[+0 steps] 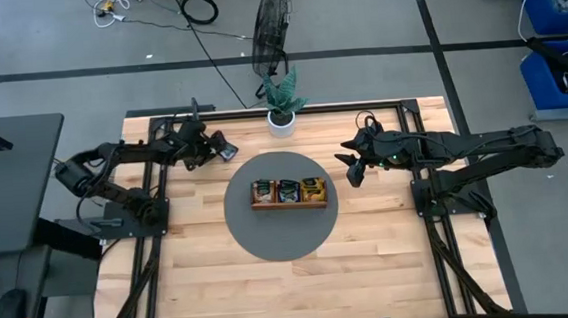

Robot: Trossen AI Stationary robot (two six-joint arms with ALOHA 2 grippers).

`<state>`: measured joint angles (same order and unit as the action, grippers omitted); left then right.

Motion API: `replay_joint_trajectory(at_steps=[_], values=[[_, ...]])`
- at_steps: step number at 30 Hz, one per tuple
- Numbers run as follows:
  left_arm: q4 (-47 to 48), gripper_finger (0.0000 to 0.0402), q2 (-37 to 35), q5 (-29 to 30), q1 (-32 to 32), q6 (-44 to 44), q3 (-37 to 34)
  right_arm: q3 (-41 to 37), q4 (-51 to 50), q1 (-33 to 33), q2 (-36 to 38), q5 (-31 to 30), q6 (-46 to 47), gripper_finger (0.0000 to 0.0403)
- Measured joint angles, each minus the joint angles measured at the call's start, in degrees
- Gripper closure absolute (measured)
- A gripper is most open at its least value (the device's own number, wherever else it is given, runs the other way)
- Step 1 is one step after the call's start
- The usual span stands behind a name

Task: Pick & Place Tea
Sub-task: Put the blue tea bag into the middle section of the wooden organizer

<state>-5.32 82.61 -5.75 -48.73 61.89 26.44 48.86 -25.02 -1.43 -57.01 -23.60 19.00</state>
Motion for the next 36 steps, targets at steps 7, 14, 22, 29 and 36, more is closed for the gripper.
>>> replay_joint_trajectory(at_steps=[7,14,22,29,36], values=[[-1.3,0.0191,3.2,-2.4,0.1,-0.7,0.2,0.0,0.0,0.0,0.0,0.0,0.2,0.0215],[-1.2,0.0265,3.9,-2.9,0.1,-2.3,0.1,0.0,0.0,0.0,0.0,0.0,1.5,0.0215],[-1.0,0.0387,4.0,-6.0,0.0,-4.5,0.0,0.0,0.0,0.0,0.0,-1.5,1.5,0.0215],[-5.8,0.0386,2.6,-10.1,0.1,-6.1,-0.3,0.0,2.3,0.0,0.0,-0.4,4.5,0.0215],[-12.4,0.0390,-6.7,-12.2,0.9,-5.9,-0.2,0.0,11.2,-0.4,0.0,3.2,9.1,0.0215]])
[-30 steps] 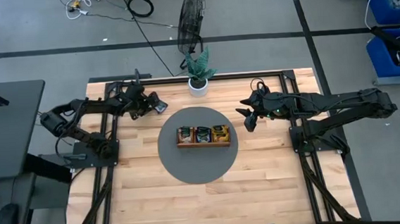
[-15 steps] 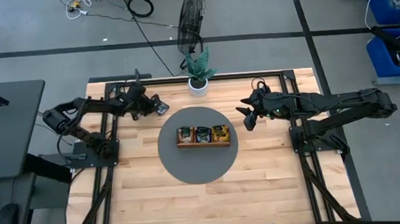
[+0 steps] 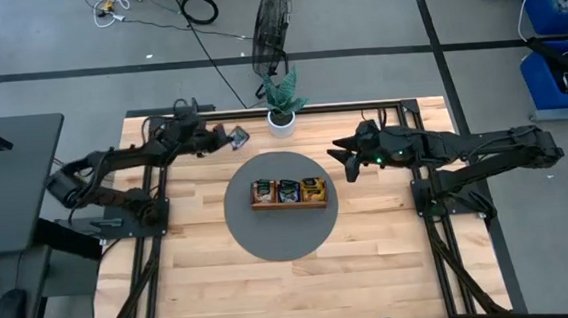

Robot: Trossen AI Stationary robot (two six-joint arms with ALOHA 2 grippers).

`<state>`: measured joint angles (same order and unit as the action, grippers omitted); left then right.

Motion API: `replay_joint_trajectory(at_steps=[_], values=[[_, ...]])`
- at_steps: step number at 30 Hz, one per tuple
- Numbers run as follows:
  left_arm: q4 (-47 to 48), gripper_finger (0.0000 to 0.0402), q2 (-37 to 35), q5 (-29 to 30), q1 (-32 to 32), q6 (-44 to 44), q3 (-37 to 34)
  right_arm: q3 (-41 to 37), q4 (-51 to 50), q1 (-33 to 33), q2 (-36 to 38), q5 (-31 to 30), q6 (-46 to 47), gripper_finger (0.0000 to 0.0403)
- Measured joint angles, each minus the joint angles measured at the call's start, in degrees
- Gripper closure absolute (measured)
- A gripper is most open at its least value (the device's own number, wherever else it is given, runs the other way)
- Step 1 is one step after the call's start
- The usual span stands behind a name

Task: Pick & Place Tea
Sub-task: Put the blue tea bag into the middle section of the wooden organizer

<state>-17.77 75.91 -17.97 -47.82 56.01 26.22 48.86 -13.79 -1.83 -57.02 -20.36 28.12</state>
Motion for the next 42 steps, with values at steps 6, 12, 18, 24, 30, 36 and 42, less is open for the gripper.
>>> replay_joint_trajectory(at_steps=[6,12,18,24,30,36,42], values=[[-2.1,0.0391,-10.0,1.0,1.6,-1.5,0.1,0.0,6.9,-3.1,0.0,2.7,3.6,0.0215],[-3.7,0.0391,-16.8,3.8,6.2,-5.4,0.1,0.0,15.2,-9.0,-0.2,8.7,8.9,0.0215],[-11.2,0.0391,-18.7,7.6,12.7,-5.2,0.1,0.0,25.5,-12.5,-3.5,14.6,13.4,0.0215],[-9.6,0.0391,-18.5,9.1,18.9,-9.7,4.5,3.7,26.3,-12.4,-9.7,16.1,14.1,0.0215],[3.3,0.0392,-18.6,13.9,23.1,-19.6,13.2,17.3,13.1,-12.5,-18.7,19.6,8.5,0.0215],[9.9,0.0392,-18.6,16.3,24.8,-26.3,18.7,30.2,4.7,-12.3,-26.3,22.3,1.6,0.0215],[10.8,0.0392,-18.5,18.2,27.3,-30.0,21.5,37.9,2.4,-12.2,-31.8,25.3,0.0,0.0215]])
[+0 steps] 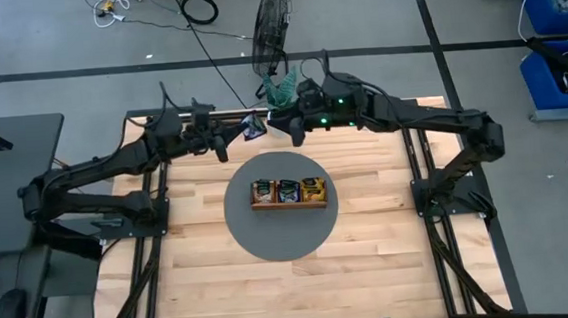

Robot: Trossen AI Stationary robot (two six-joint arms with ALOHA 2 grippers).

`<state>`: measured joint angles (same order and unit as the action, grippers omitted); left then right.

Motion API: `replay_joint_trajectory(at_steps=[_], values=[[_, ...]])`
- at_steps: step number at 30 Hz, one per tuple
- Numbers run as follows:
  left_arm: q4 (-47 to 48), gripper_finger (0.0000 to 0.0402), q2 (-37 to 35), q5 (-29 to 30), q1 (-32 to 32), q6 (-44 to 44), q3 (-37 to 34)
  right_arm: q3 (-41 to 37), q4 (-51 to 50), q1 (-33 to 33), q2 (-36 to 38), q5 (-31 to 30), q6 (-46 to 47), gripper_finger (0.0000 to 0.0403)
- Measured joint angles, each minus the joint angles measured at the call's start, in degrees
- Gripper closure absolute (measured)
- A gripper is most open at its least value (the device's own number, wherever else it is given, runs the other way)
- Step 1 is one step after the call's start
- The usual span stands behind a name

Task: Pick & Place Tea
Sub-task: Put the blue tea bag into the middle section of the wooden organizer

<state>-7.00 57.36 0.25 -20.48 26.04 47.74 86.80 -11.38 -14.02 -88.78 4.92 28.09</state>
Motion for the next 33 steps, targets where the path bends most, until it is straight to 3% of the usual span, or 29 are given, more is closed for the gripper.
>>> replay_joint_trajectory(at_steps=[8,23,28,33], values=[[2.3,0.0392,0.0,3.9,2.9,-2.7,0.2,1.5,-0.4,0.2,-1.7,3.6,0.4,0.0215],[1.9,0.0392,0.0,4.2,3.5,-3.2,0.2,1.5,2.1,1.3,-5.0,6.1,4.4,0.0220],[2.1,0.0392,0.0,4.1,3.5,-3.2,0.2,1.5,2.0,1.1,-5.2,6.3,3.9,0.0263],[1.5,0.0391,0.0,4.1,3.5,-3.3,0.2,1.5,1.8,0.7,-5.2,6.8,2.2,0.0349]])
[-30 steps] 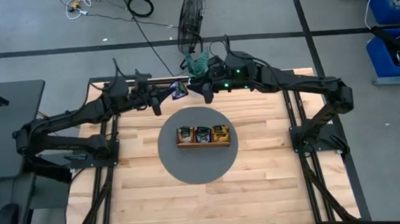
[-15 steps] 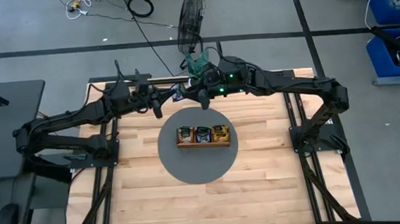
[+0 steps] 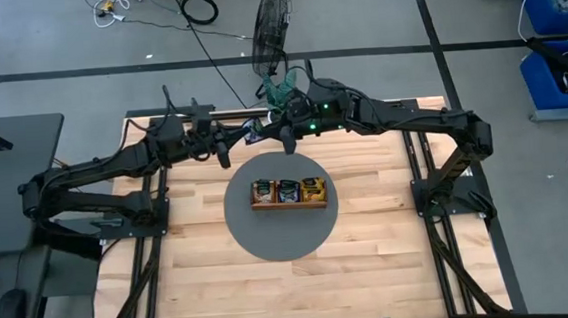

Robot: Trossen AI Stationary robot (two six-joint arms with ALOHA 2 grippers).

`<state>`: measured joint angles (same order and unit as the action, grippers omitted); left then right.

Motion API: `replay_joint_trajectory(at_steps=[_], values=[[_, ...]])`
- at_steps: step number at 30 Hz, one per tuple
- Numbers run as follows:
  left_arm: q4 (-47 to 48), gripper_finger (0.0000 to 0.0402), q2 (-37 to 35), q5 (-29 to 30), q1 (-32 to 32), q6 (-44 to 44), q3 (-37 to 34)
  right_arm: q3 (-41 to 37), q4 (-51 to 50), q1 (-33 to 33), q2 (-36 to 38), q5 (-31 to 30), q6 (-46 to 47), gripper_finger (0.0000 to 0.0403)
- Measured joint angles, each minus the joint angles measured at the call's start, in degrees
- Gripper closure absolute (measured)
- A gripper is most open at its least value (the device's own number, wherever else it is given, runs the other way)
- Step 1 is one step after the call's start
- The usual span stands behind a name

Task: Pick & Place Tea
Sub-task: Put the blue tea bag into the middle section of the wooden organizer

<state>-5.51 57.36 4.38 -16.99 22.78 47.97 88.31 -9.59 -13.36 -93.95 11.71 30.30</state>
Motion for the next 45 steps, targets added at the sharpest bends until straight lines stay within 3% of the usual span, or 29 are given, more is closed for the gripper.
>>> replay_joint_trajectory(at_steps=[3,8,18,24,31,45], values=[[-0.1,0.0390,0.0,-0.4,0.0,-0.1,0.0,0.0,-0.1,0.0,0.0,0.8,-2.0,0.0393],[0.1,0.0385,0.0,-3.0,0.0,-3.2,0.0,0.0,-2.2,0.1,0.5,1.4,-3.1,0.0399],[2.3,0.0327,0.0,-2.8,-0.1,-7.4,0.0,0.0,-12.9,-0.1,5.1,0.9,-7.8,0.0402],[9.7,0.0318,0.0,-3.0,-1.3,-10.2,0.0,0.0,-19.9,-1.1,7.0,4.2,-9.3,0.0402],[15.9,0.0317,-0.6,-3.1,-4.4,-7.5,0.0,-0.1,-29.0,-0.5,7.1,4.8,-15.8,0.0403],[15.7,0.0317,-4.2,-3.1,-11.8,-2.2,0.0,0.0,-36.1,2.9,1.9,3.5,-26.5,0.0403]])
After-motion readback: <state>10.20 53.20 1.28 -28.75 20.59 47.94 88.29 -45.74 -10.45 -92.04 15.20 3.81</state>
